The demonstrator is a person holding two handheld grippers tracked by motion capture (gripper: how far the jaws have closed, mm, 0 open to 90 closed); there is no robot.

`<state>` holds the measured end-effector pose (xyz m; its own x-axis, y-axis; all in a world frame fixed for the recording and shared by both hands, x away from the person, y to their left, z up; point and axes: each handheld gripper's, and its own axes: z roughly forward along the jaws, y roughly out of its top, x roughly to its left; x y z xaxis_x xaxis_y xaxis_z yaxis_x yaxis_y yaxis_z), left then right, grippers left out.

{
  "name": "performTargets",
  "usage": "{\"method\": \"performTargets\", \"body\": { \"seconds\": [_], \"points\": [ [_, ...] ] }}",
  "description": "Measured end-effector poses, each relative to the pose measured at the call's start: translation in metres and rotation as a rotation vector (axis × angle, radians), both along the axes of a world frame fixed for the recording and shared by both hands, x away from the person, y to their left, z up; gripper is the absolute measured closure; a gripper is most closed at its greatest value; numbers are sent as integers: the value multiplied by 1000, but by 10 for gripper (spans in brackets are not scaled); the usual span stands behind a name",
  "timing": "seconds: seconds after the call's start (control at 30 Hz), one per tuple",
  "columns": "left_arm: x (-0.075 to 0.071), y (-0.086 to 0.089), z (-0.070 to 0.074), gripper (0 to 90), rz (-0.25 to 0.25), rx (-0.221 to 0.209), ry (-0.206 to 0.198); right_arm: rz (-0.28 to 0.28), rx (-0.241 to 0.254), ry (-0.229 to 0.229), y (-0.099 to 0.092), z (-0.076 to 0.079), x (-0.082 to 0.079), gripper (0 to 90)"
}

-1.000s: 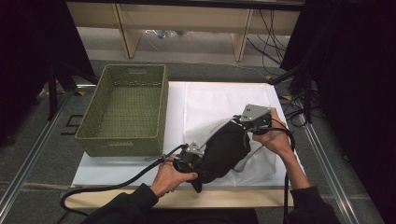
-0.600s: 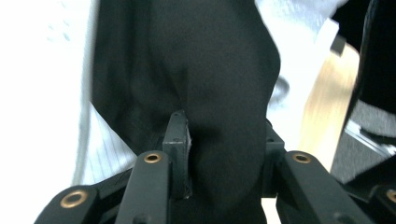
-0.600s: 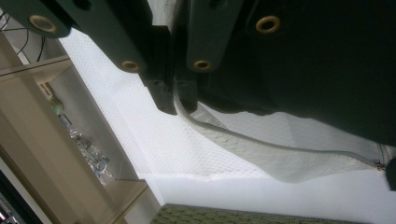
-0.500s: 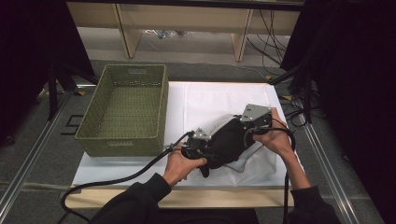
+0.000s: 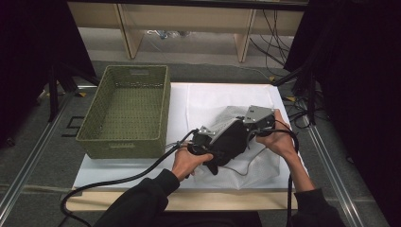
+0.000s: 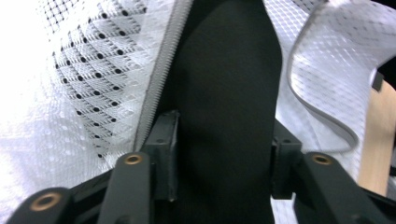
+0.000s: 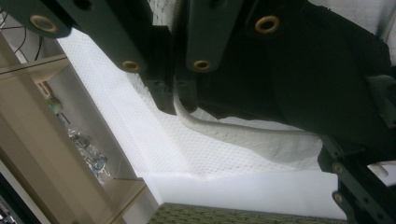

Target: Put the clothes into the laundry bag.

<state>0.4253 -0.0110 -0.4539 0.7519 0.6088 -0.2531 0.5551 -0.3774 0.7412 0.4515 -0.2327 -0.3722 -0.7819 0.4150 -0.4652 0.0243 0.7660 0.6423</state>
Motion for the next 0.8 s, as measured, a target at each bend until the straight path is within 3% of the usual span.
{"method": "performTargets", "body": {
  "seconds": [0.07, 0.13, 0.2, 0.23, 0.43, 0.53, 0.57, 0.7, 0.8],
  "points": [
    [-6, 5, 7, 487, 3, 8, -16, 0, 0, 2, 0, 0, 0, 894],
    [-12, 10, 12, 435, -12, 38, -25, -4, 6, 6, 0, 1, 0, 894],
    [-20, 15, 15, 394, -15, 85, -50, 17, -4, -19, 0, 1, 0, 894],
    [-23, 16, 15, 383, -24, 87, -57, 5, 0, -13, 0, 1, -1, 894],
    [-23, 4, -2, 367, -65, 116, -20, 13, -1, -10, 2, 2, 0, 893],
    [-21, -7, -7, 368, -100, 188, -45, 19, -4, -16, 1, 1, 1, 894],
    [-19, -10, -9, 377, -100, 198, -48, 19, -4, -16, 1, 1, 1, 894],
    [-16, -17, -10, 633, -53, 185, -65, 4, 5, -5, 1, 0, 0, 893],
    [-14, -17, -8, 681, -27, 146, -64, 11, 0, -9, 1, 0, 0, 893]
  ]
}}
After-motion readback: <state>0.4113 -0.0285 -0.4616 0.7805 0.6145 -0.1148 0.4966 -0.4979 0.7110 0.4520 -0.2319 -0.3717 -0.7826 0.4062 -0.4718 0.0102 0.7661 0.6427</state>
